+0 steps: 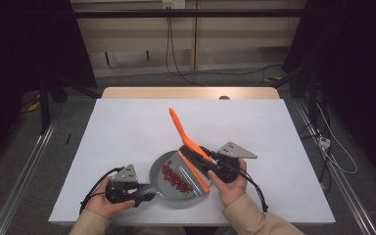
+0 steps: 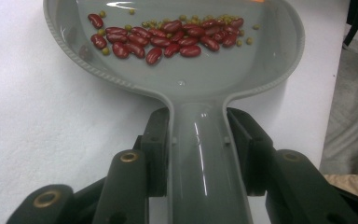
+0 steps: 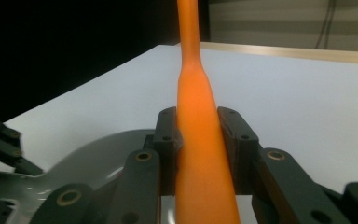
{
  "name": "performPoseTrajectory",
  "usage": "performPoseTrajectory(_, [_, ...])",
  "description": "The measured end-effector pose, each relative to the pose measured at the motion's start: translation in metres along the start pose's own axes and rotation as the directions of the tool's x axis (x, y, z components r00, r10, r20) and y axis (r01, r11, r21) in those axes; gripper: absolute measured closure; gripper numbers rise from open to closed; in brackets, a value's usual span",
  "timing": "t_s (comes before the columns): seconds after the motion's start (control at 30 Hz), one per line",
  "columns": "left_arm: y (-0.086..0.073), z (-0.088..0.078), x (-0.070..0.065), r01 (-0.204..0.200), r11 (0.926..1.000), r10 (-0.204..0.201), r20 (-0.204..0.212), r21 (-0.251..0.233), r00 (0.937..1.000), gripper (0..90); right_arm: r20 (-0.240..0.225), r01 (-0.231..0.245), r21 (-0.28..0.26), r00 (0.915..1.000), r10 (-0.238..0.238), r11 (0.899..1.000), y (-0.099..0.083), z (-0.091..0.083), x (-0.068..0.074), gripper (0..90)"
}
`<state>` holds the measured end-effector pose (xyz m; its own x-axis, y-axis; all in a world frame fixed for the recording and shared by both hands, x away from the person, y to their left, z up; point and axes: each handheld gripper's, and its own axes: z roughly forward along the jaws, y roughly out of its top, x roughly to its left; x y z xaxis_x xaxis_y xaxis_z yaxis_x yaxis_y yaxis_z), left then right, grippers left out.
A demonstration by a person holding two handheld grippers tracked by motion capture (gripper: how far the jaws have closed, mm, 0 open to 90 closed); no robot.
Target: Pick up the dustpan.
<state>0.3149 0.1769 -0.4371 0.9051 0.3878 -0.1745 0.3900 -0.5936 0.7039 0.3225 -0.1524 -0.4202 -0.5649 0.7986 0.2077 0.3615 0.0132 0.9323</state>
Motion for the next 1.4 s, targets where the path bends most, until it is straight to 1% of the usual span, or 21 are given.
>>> performPoseTrajectory(0.03, [0.0,-0.001,0.0,-0.006,1.0,0.006,0.001,0.005,1.0,62.4,0.019,0.014,0.005,0.9997,-0.014,1.0,-0.001,-0.003,-0.004,70.8])
performPoseTrajectory(0.07, [0.0,-0.001,-0.001,-0.002,1.0,0.002,0.004,0.0,1.0,62.4,0.032,0.015,0.008,0.9994,-0.016,1.0,-0.002,-0.006,-0.008,70.8])
performPoseTrajectory(0.1, [0.0,-0.002,-0.001,-0.003,1.0,0.003,0.005,0.001,1.0,62.4,0.035,0.013,0.014,0.9993,-0.014,1.0,-0.004,-0.008,-0.012,70.8])
performPoseTrajectory(0.2, [-0.001,-0.002,-0.003,-0.008,1.0,0.008,0.01,0.003,0.9999,62.3,0.07,0.033,0.041,0.9969,-0.035,0.999,-0.011,-0.015,-0.019,70.8])
performPoseTrajectory(0.23, [-0.001,-0.003,-0.003,-0.011,0.9999,0.011,0.005,0.001,0.9999,62.4,0.086,0.045,0.044,0.9951,-0.049,0.998,-0.012,-0.018,-0.021,70.8])
performPoseTrajectory(0.37, [-0.001,-0.002,-0.005,-0.015,0.9999,0.015,0.013,0.008,0.9998,62.3,0.137,0.078,0.06,0.987,-0.085,0.995,-0.021,-0.026,-0.026,70.8])
performPoseTrajectory(0.43, [-0.001,-0.002,-0.005,-0.015,0.9999,0.015,0.013,0.007,0.9998,62.3,0.143,0.073,0.076,0.9863,-0.083,0.994,-0.027,-0.028,-0.026,70.8])
performPoseTrajectory(0.47, [-0.001,-0.001,-0.006,-0.018,0.9998,0.018,0.013,0.012,0.9998,62.3,0.144,0.085,0.074,0.985,-0.095,0.994,-0.029,-0.028,-0.024,70.8])
performPoseTrajectory(0.53, [0.0,0.0,-0.006,-0.02,0.9997,0.02,0.016,0.013,0.9997,62.2,0.133,0.068,0.07,0.9882,-0.077,0.995,-0.031,-0.029,-0.019,70.7])
performPoseTrajectory(0.6, [0.0,0.001,-0.008,-0.019,0.9997,0.018,0.019,0.016,0.9996,62.3,0.128,0.077,0.068,0.988,-0.086,0.995,-0.033,-0.028,-0.012,70.5])
performPoseTrajectory(0.63, [0.0,0.002,-0.008,-0.018,0.9998,0.018,0.022,0.01,0.9996,62.2,0.126,0.068,0.064,0.9891,-0.076,0.996,-0.034,-0.027,-0.009,70.3])
performPoseTrajectory(0.77, [0.002,0.005,-0.011,-0.017,0.9996,0.017,0.021,0.02,0.9996,62.2,0.121,0.055,0.054,0.9908,-0.061,0.997,-0.038,-0.022,0.001,69.8])
performPoseTrajectory(0.87, [0.003,0.007,-0.011,-0.02,0.9995,0.019,0.026,0.023,0.9995,62.2,0.102,0.023,0.037,0.9945,-0.026,0.999,-0.04,-0.016,0.008,69.4])
performPoseTrajectory(1.0, [0.002,0.007,-0.01,-0.008,0.9997,0.007,0.029,0.021,0.9995,62.2,0.056,-0.016,0.02,0.9983,0.015,1.0,-0.039,-0.007,0.017,69.5])
performPoseTrajectory(1.03, [0.002,0.007,-0.009,-0.011,0.9996,0.01,0.03,0.025,0.9995,62.2,0.049,0.006,0.012,0.9988,-0.007,1.0,-0.038,-0.005,0.019,69.7])
performPoseTrajectory(1.07, [0.002,0.008,-0.009,-0.008,0.9998,0.008,0.032,0.02,0.9995,62.2,0.033,-0.005,-0.002,0.9994,0.005,1.0,-0.036,-0.003,0.021,70.3])
performPoseTrajectory(1.13, [0.001,0.008,-0.009,-0.013,0.9997,0.012,0.032,0.022,0.9994,62.2,-0.006,-0.036,-0.011,0.9993,0.036,0.999,-0.031,0.001,0.023,70.6])
performPoseTrajectory(1.2, [0.001,0.008,-0.009,-0.006,0.9998,0.005,0.034,0.02,0.9994,62.3,-0.002,0.004,-0.02,1.0,-0.004,1.0,-0.029,0.005,0.027,70.6])
performPoseTrajectory(1.27, [0.001,0.008,-0.008,-0.011,0.9997,0.011,0.029,0.023,0.9995,62.3,-0.008,-0.006,-0.022,0.9999,0.006,1.0,-0.027,0.006,0.027,70.6])
performPoseTrajectory(1.3, [0.001,0.008,-0.008,-0.012,0.9996,0.011,0.022,0.025,0.9997,62.3,-0.013,-0.001,-0.022,0.9999,0.001,1.0,-0.026,0.007,0.026,70.7])
performPoseTrajectory(1.4, [0.0,0.008,-0.007,-0.005,0.9998,0.004,0.029,0.02,0.9996,62.4,-0.023,0.001,-0.031,0.9997,-0.001,1.0,-0.022,0.004,0.021,70.7])
